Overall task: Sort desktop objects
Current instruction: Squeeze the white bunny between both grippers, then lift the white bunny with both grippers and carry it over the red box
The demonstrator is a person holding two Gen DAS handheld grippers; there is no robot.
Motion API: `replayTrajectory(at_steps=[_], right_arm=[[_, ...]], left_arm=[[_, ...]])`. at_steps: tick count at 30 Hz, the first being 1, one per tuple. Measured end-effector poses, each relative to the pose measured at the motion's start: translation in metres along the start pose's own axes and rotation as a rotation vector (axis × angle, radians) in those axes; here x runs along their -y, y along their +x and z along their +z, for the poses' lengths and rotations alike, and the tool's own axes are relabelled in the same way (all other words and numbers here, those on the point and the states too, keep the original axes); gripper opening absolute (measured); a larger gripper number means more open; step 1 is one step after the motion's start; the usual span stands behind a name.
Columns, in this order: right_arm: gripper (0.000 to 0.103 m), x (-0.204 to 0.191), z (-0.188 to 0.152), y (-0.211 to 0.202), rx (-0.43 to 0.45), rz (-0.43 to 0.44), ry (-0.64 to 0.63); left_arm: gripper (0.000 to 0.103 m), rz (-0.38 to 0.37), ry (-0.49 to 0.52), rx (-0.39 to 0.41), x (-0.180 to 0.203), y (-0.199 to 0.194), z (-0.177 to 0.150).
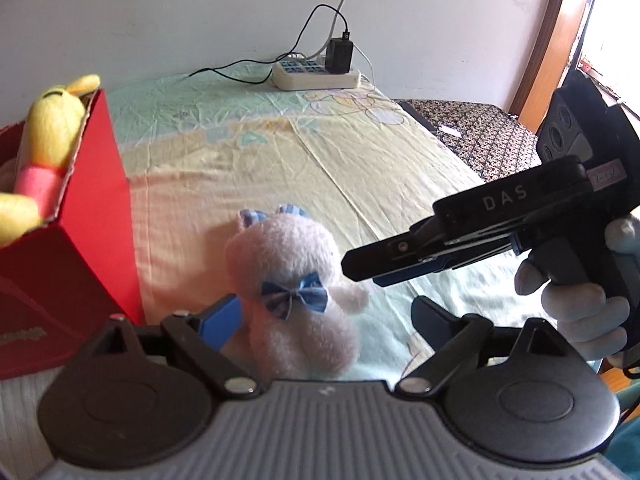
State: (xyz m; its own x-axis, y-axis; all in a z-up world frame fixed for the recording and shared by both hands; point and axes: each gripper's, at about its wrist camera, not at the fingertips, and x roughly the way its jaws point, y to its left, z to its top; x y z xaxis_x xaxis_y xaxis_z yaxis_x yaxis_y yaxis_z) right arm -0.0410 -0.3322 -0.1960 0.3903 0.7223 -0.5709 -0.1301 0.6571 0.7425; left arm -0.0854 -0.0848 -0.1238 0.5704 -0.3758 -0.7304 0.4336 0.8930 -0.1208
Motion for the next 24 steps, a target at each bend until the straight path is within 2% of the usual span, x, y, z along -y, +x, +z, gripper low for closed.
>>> replayTrajectory(at_steps=[5, 7, 11, 16, 24], right_arm=[[0.055, 0.005, 0.014, 0.017, -0.008, 0.02, 0.003], [0.055, 0.006, 0.015, 0.026, -0.018, 0.021, -0.001], [0.057, 0.014, 0.02, 0.043, -0.047, 0.081, 0.046], [0.059, 0.014, 0.022, 0.057, -0.062, 0.118, 0.086], [0.052, 0.012, 0.016, 0.042, -0.041, 0.091, 0.097]], left_arm=[[0.085, 0.037, -0.061, -0.06, -0.012, 0.035, 0.006], [0.085, 0.048, -0.091, -0.069, -0.018, 0.043, 0.006], [0.078, 0.06, -0.152, -0.09, -0.029, 0.055, 0.007], [0.075, 0.083, -0.161, -0.097, -0.03, 0.057, 0.01], [0.075, 0.022, -0.139, -0.102, -0.023, 0.052, 0.011]])
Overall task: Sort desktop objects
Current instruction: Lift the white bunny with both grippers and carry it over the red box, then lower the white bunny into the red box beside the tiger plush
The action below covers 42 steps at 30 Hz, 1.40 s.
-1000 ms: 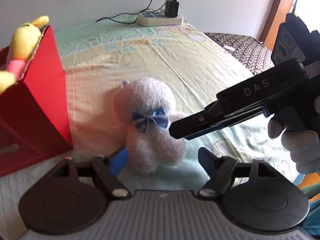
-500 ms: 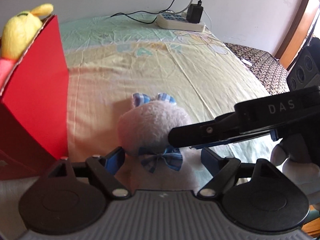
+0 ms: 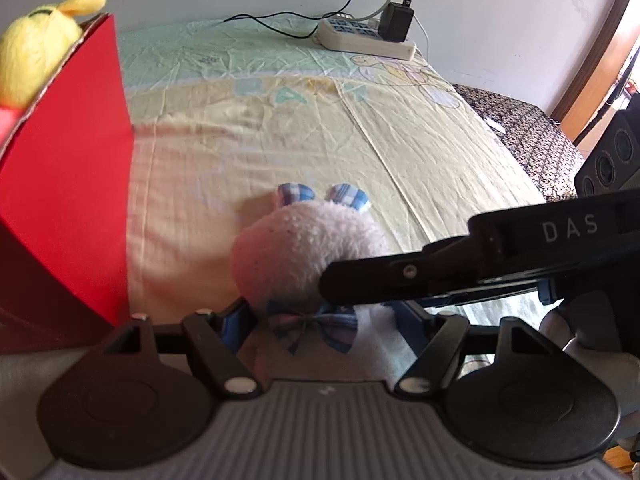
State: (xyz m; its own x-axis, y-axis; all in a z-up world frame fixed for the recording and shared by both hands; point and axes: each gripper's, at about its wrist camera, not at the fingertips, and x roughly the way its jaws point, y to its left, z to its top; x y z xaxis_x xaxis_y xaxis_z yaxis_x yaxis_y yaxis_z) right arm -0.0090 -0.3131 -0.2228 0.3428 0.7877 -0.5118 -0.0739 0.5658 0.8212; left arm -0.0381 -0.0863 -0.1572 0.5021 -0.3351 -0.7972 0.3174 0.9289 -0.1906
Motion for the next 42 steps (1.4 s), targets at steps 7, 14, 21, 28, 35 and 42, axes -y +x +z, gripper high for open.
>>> replayTrajectory(at_steps=[7, 14, 21, 28, 35, 42], right_arm=[[0.052, -0.017, -0.022, -0.026, 0.093, -0.082, 0.001], [0.052, -0.068, -0.046, -0.047, 0.271, -0.146, -0.045], [0.052, -0.144, -0.06, -0.038, 0.439, -0.156, -0.211], [0.052, -0.198, -0.055, -0.007, 0.541, -0.102, -0.34], [0.052, -0.226, -0.037, 0.041, 0.532, -0.06, -0.398], [0.052, -0.231, -0.026, 0.093, 0.448, -0.087, -0.406]], left_arm=[[0.075, -0.107, 0.096, 0.007, 0.01, -0.017, 0.003], [0.075, -0.192, 0.189, 0.102, -0.003, -0.066, 0.017], [0.075, -0.216, 0.227, 0.257, -0.045, -0.13, 0.037], [0.075, -0.158, 0.254, 0.389, -0.092, -0.174, 0.047], [0.075, -0.089, 0.208, 0.42, -0.148, -0.181, 0.052], [0.076, -0.046, 0.138, 0.369, -0.192, -0.159, 0.045]])
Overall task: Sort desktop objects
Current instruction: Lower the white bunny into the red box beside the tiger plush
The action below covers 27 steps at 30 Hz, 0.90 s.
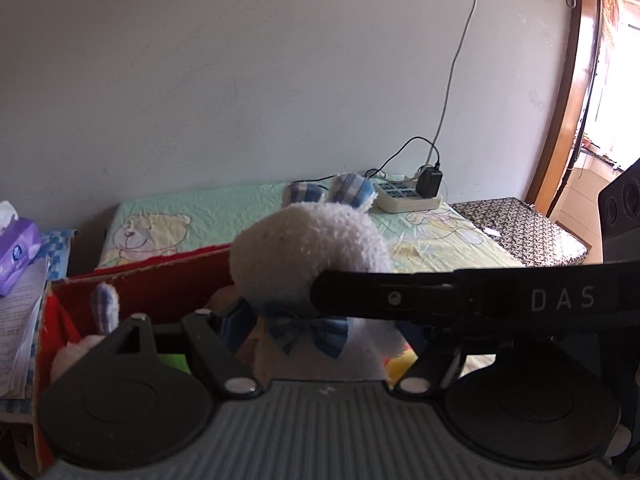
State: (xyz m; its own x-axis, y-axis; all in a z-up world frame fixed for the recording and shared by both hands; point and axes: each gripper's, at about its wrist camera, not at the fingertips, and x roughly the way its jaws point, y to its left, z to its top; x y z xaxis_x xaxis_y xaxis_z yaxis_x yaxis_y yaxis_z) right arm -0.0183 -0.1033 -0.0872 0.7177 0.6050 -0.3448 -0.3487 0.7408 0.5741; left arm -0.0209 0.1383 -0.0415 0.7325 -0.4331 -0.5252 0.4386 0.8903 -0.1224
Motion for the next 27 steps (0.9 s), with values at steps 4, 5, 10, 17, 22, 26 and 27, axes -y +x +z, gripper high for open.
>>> replayTrajectory(at_steps=[4, 5, 10, 17, 22, 26, 27], right_arm=[[0.052, 0.002, -0.008, 0.019, -0.042, -0.013, 0.001], [0.052, 0.001, -0.01, 0.023, -0.051, -0.019, 0.003], [0.052, 0.001, -0.02, 0.038, -0.097, -0.038, 0.012], [0.05, -0.005, -0.021, 0.052, -0.184, -0.085, -0.049], [0.051, -0.007, -0.023, 0.055, -0.22, -0.106, -0.071], [0.059, -0.018, -0.023, 0.05, -0.212, -0.123, -0.13], [0.062, -0.021, -0.023, 0.047, -0.208, -0.132, -0.145]], left_arm=[[0.077, 0.029, -0.015, -0.031, -0.014, 0.009, -0.009], [0.077, 0.035, -0.016, -0.04, -0.015, 0.01, -0.011], [0.077, 0.049, -0.022, -0.074, -0.025, 0.014, -0.019], [0.077, 0.072, 0.017, -0.102, -0.024, 0.016, -0.027], [0.079, 0.046, 0.001, -0.115, -0.029, 0.018, -0.027], [0.085, 0.027, -0.004, -0.135, -0.029, 0.018, -0.03], [0.085, 0.029, 0.0, -0.132, -0.027, 0.017, -0.031]])
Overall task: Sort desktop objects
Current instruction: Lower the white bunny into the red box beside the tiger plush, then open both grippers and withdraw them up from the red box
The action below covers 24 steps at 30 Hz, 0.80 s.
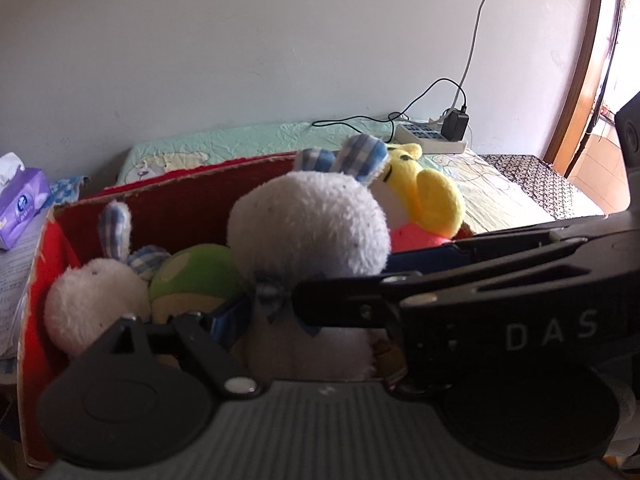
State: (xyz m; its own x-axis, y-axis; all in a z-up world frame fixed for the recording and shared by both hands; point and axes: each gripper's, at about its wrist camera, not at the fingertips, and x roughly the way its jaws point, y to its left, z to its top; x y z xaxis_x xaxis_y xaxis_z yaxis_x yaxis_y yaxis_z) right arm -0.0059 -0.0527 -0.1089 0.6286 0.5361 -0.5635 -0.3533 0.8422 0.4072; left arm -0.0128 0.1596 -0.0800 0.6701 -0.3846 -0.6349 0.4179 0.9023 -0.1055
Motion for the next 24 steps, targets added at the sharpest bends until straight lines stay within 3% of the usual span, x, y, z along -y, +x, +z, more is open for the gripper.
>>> replayTrajectory(at_steps=[2, 6, 8, 12, 24], right_arm=[[0.066, -0.003, -0.001, -0.008, 0.027, -0.019, -0.015], [0.063, 0.004, 0.005, -0.025, 0.119, -0.027, 0.045], [0.048, 0.011, 0.01, -0.029, 0.157, -0.018, 0.105], [0.032, 0.015, 0.017, -0.018, 0.159, 0.018, 0.177], [0.032, 0.013, 0.014, -0.008, 0.133, 0.011, 0.162]], left_arm=[[0.086, 0.009, 0.014, 0.011, 0.004, -0.004, -0.001], [0.087, 0.003, 0.025, 0.028, 0.009, -0.011, -0.002], [0.087, 0.003, 0.029, 0.029, 0.01, -0.011, -0.002], [0.088, 0.01, 0.026, 0.022, 0.011, -0.01, -0.001], [0.095, 0.05, -0.058, 0.016, 0.004, -0.018, 0.006]])
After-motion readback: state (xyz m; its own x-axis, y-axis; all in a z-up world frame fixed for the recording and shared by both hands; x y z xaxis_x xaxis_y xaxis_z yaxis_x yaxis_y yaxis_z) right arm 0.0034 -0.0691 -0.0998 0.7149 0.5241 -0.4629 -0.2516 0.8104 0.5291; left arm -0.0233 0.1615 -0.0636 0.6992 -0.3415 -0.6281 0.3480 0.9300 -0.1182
